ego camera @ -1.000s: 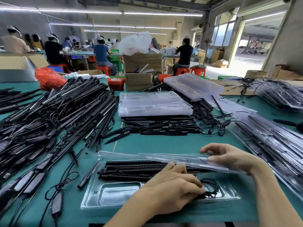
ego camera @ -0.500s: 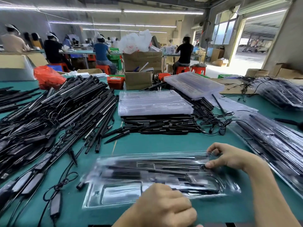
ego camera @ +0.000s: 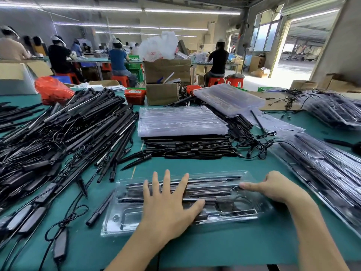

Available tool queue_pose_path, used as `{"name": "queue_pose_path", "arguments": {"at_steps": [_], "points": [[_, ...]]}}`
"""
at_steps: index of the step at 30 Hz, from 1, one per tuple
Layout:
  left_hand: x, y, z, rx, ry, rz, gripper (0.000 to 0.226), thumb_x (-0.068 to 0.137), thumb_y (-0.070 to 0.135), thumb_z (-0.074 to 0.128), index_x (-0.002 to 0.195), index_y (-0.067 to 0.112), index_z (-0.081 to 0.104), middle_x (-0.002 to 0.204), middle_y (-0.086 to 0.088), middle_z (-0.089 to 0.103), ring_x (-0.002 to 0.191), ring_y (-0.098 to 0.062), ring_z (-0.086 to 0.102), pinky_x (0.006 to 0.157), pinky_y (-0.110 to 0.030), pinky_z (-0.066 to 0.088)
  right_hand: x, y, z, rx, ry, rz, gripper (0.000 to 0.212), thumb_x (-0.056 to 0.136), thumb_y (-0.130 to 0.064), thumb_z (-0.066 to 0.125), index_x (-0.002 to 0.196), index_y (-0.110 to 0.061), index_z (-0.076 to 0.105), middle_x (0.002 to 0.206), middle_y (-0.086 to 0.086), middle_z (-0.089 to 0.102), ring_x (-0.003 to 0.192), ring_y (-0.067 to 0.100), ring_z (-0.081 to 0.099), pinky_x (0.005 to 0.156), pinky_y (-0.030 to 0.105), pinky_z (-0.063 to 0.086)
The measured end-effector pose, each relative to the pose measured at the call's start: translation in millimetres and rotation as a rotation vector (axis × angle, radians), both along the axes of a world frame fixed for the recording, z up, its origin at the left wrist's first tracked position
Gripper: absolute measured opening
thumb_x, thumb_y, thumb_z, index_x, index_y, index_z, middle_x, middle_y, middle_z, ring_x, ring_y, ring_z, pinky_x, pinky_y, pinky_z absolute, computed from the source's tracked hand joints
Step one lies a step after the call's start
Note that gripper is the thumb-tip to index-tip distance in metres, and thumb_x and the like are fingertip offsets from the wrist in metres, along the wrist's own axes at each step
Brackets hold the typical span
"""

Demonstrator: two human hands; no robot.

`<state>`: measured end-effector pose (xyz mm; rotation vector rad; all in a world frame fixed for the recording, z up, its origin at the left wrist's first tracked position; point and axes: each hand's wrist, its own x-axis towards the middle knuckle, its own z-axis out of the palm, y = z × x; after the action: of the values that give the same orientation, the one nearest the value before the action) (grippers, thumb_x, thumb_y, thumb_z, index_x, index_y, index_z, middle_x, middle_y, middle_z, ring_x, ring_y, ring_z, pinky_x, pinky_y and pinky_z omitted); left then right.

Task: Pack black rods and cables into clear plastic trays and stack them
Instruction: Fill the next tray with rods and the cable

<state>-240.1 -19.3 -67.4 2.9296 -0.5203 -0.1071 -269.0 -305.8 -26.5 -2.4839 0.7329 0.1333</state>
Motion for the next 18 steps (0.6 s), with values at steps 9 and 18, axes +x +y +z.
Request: {"name": "queue_pose_path", "arguments": {"at_steps": [9, 18], "points": [[21, 1, -2, -0.035, -0.067, -0.037, 0.088, 0.066, 0.092, 0.002, 0.148, 0.062, -0.009, 0.168, 0.004, -0.008, 0.153, -0.026, -0.019, 0.121, -0.053, -0.015, -2, 4, -1, 0.068, 0.072, -0.023, 0.032, 0.091, -0.031, 0.067, 0.083, -0.001, 0.059, 0.069, 0.011, 0.074, 0.047, 0.025, 0.067, 0.049, 0.023, 0.048], [24, 2, -4, -0.052, -0.082, -0.043, 0.086, 0.069, 0.091, 0.004, 0.149, 0.061, -0.006, 0.169, 0.003, -0.003, 0.154, -0.025, -0.015, 0.122, -0.053, -0.011, -16, -8, 4, 0.355, 0.051, 0.114, 0.025, 0.092, -0.015, 0.069, 0.073, -0.002, 0.062, 0.068, 0.017, 0.069, 0.047, 0.017, 0.059, 0.036, 0.017, 0.025]]}}
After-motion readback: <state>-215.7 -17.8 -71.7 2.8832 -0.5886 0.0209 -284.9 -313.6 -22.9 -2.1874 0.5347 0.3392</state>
